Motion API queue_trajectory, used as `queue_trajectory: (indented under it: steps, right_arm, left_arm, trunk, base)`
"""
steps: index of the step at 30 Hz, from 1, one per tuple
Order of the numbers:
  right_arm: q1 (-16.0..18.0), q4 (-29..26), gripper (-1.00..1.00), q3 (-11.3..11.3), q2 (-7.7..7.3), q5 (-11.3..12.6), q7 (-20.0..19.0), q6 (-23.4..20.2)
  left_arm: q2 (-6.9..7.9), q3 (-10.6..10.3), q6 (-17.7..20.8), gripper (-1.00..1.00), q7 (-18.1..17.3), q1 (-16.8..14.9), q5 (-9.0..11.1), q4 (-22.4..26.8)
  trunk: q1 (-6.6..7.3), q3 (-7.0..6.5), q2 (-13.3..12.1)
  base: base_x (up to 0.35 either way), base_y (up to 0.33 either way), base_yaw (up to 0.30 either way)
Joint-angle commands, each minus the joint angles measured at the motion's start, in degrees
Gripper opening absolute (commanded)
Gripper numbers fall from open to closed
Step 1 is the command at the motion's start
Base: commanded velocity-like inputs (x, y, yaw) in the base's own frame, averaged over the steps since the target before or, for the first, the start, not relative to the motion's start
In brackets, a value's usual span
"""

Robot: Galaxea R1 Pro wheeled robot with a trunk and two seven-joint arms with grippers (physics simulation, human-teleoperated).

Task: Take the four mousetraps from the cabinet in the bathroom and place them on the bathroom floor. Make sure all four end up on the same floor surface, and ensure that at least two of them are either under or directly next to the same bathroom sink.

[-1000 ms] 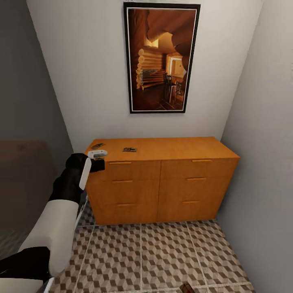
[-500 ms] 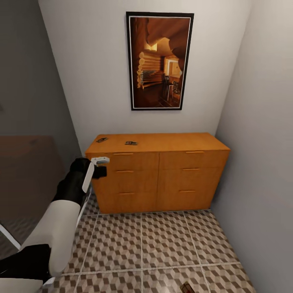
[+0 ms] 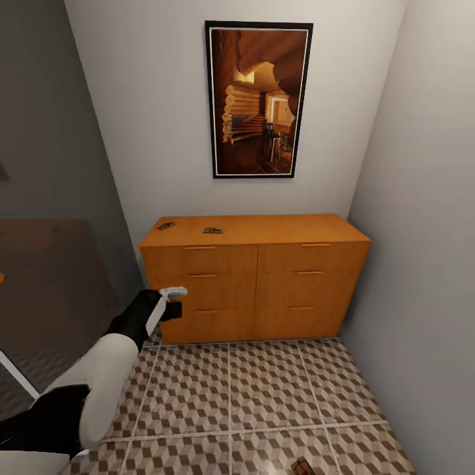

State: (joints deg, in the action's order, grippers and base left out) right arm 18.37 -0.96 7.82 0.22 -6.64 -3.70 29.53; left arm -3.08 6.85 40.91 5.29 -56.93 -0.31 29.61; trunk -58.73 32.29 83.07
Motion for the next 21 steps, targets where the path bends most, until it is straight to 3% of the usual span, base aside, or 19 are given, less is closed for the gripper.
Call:
queue_trajectory:
  steps: [1,6,8,10,21]
  right_arm:
    - [0.0,0.0,-1.0,0.0,-0.01,0.05,0.15,0.0]
    - [0.0,-0.01,-1.0,0.0,-0.12,0.05,0.18,0.0]
    - [0.0,-0.01,-1.0,0.0,-0.08,0.05,0.18,0.0]
    - [0.0,-0.01,-1.0,0.0,-0.11,0.0,0.18,0.0]
    - [0.0,-0.62,-1.0,-0.39,-0.45,0.07,0.26,0.48]
  left_arm:
    - [0.02,-0.06,-2.84,-1.0,0.07,-0.02,-0.27,-3.67]
    - [0.17,-0.08,-20.66,-1.0,0.07,0.24,-0.3,-20.87]
    - [0.52,-0.1,-30.58,-1.0,0.06,0.68,-0.29,-28.51]
    - [0.95,-0.14,-38.0,-1.0,0.01,1.88,-0.25,-31.78]
    - [3.44,-0.17,-50.54,-1.0,-0.24,13.9,-0.28,-34.04]
  trunk:
    - [0.0,-0.01,0.01]
    - [0.0,-0.01,0.01]
    - [0.0,-0.01,0.01]
    - [0.0,-0.01,0.01]
    - [0.0,-0.01,0.01]
  base:
    - [0.0,0.0,0.0]
    - [0.0,0.0,0.0]
    - [0.0,0.0,0.0]
    - [0.0,0.0,0.0]
    - [0.0,0.0,0.0]
